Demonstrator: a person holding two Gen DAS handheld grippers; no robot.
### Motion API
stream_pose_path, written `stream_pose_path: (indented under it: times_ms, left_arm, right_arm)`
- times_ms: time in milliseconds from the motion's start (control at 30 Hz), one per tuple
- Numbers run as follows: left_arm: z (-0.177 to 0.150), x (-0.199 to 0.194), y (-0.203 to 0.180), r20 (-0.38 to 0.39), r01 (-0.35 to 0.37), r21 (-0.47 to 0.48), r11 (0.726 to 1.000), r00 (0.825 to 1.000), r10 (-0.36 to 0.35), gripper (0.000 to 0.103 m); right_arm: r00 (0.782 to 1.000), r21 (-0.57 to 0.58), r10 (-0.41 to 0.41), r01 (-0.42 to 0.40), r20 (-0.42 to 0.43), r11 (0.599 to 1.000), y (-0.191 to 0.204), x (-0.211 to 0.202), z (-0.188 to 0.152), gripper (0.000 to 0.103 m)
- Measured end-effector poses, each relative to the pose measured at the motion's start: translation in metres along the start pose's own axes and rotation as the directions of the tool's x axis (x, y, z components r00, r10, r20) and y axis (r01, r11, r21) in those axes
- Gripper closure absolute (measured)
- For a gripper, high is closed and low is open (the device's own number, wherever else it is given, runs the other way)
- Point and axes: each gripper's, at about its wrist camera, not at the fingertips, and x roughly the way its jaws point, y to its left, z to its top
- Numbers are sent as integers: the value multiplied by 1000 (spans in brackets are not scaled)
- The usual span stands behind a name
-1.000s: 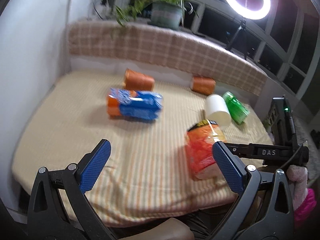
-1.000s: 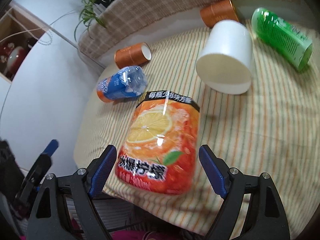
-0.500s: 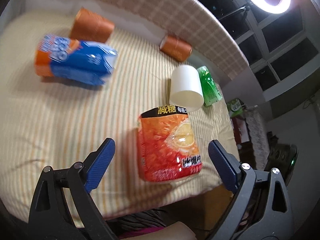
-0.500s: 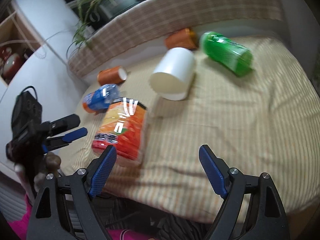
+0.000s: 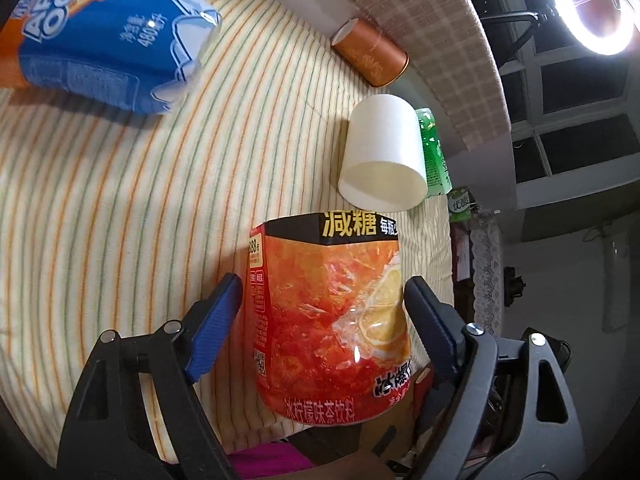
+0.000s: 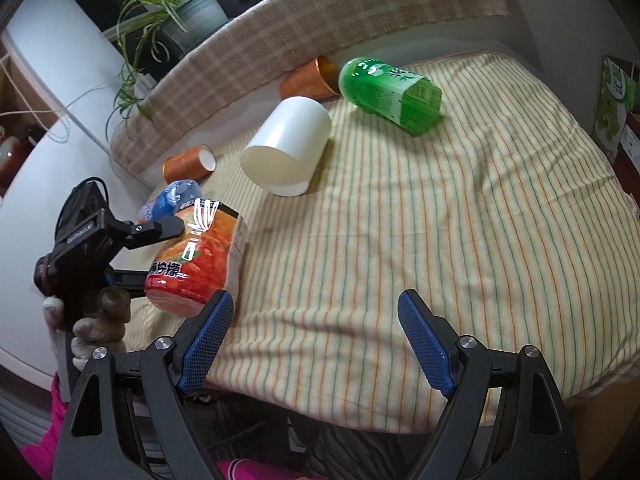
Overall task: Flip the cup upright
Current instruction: 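Grasp the jar with the left tool while the right tool releases it, then rotate the held jar upright with the left tool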
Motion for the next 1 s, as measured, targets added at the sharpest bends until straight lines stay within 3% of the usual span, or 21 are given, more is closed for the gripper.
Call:
stream_pose_path:
  times_ms: [367,633,833,1000]
  left_arm:
    - [-1,2,-6,11,-12,30,999,1000,12,22]
    - [-9,-14,-23,111,-87,113,990,991,74,22]
    - [-23,-28,-42,222,-188,207,960,965,141,23]
    - [-35,-36,-59,327,-293,279,914,924,196,23]
  right_arm:
    - [1000,5,-21,21,-3,1000,-4,3,0,18]
    - [1000,3,-23,23,-4,1000,-4,4,0,18]
    - [1000,-12,-27,27,-2,1000,0,4,0,18]
    - [999,-38,-48,49,16,998,5,3,0,18]
